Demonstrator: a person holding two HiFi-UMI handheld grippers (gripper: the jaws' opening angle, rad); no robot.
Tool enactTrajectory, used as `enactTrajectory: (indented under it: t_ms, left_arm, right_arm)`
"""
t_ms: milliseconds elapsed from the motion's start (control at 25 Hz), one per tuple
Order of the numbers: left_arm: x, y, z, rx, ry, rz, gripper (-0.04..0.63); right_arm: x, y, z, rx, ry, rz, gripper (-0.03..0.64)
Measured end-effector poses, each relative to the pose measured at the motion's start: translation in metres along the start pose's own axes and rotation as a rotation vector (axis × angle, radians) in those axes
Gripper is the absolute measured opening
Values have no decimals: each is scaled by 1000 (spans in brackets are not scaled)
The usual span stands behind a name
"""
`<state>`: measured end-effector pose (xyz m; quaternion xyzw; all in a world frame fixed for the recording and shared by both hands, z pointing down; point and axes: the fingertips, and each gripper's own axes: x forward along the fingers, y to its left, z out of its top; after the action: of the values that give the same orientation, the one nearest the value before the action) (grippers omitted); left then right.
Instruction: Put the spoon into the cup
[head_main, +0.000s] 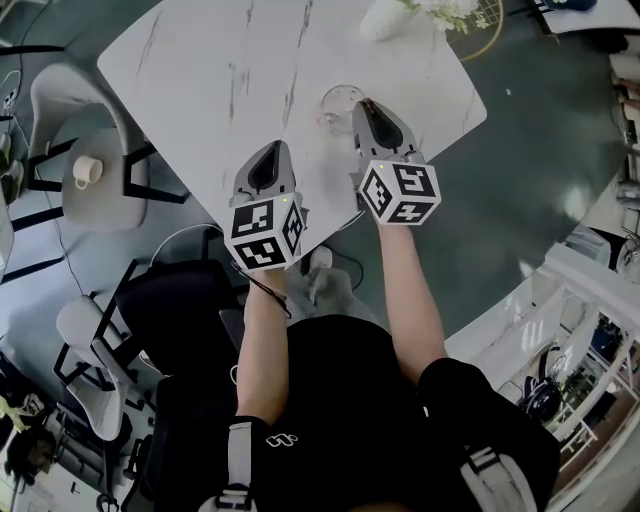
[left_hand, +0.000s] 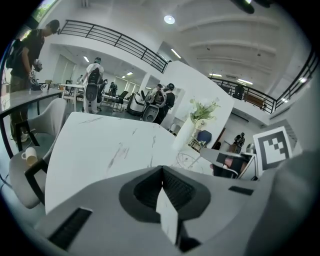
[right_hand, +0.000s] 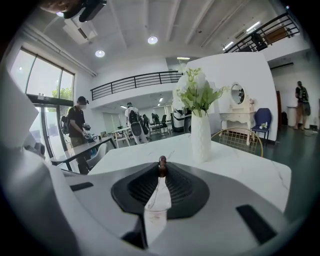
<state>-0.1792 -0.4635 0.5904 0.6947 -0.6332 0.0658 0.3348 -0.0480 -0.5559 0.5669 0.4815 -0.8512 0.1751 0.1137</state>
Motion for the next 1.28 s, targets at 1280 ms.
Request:
enactTrajectory:
  t_ms: [1280]
  left_arm:
    - [-30, -70, 11, 88, -77, -56, 15]
  right_arm:
    - [-81, -42, 47, -69, -71, -58, 57]
